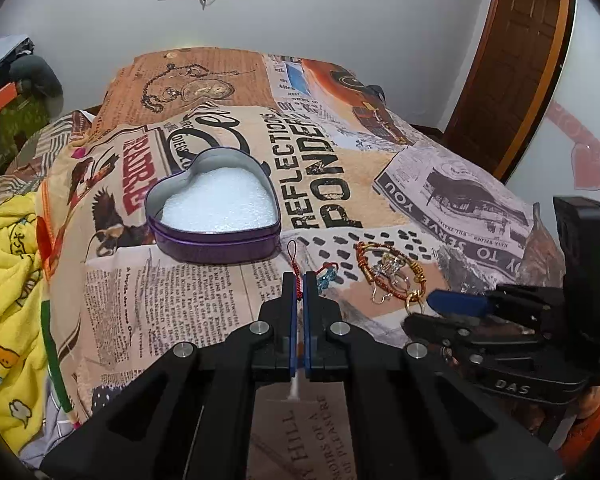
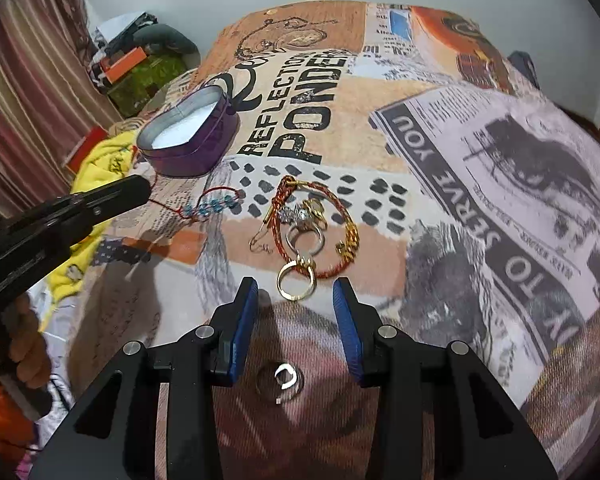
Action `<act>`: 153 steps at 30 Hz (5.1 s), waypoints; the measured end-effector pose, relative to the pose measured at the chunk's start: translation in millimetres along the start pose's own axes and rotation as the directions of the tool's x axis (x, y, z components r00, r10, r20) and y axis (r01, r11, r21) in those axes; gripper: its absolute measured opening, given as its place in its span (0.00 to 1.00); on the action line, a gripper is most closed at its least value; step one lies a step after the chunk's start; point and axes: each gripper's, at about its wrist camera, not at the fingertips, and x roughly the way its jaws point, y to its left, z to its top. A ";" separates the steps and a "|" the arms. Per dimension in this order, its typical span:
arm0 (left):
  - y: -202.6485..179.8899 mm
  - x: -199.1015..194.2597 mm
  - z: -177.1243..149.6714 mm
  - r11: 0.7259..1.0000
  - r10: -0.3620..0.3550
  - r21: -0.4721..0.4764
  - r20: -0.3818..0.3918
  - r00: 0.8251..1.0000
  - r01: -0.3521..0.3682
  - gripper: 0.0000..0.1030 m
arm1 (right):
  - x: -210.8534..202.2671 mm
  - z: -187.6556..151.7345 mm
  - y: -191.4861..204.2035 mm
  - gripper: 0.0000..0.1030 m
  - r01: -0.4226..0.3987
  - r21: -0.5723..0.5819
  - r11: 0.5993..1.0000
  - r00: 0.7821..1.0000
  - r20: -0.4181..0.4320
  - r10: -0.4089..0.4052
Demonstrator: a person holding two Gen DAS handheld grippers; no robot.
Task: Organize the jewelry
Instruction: 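Carry the gold ring into the heart tin and open the right tool while the left drops the bracelet in, then grasp a silver ring with the right tool while the left tool grasps a small silver earring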
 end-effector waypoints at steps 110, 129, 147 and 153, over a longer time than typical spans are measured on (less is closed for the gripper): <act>84.3 -32.1 50.2 0.987 0.150 -0.074 0.092 0.984 -0.144 0.30 | 13.8 108.5 84.9 0.38 0.004 -0.288 0.957 0.994 0.105 0.027; 13.2 -48.6 17.0 0.999 0.030 0.022 0.017 0.999 -0.030 0.36 | -71.4 55.1 18.4 0.38 0.102 -0.122 0.987 0.986 0.147 -0.084; -42.9 -10.1 -16.2 0.995 -0.036 0.087 -0.129 0.991 0.048 0.36 | -46.1 -19.9 -4.3 0.38 -0.016 -0.001 1.000 1.000 -0.016 0.016; -38.2 -4.6 -25.3 0.995 -0.031 0.090 -0.158 0.987 0.046 0.36 | -23.7 -28.1 7.0 0.27 -0.031 -0.031 0.999 0.998 -0.060 0.029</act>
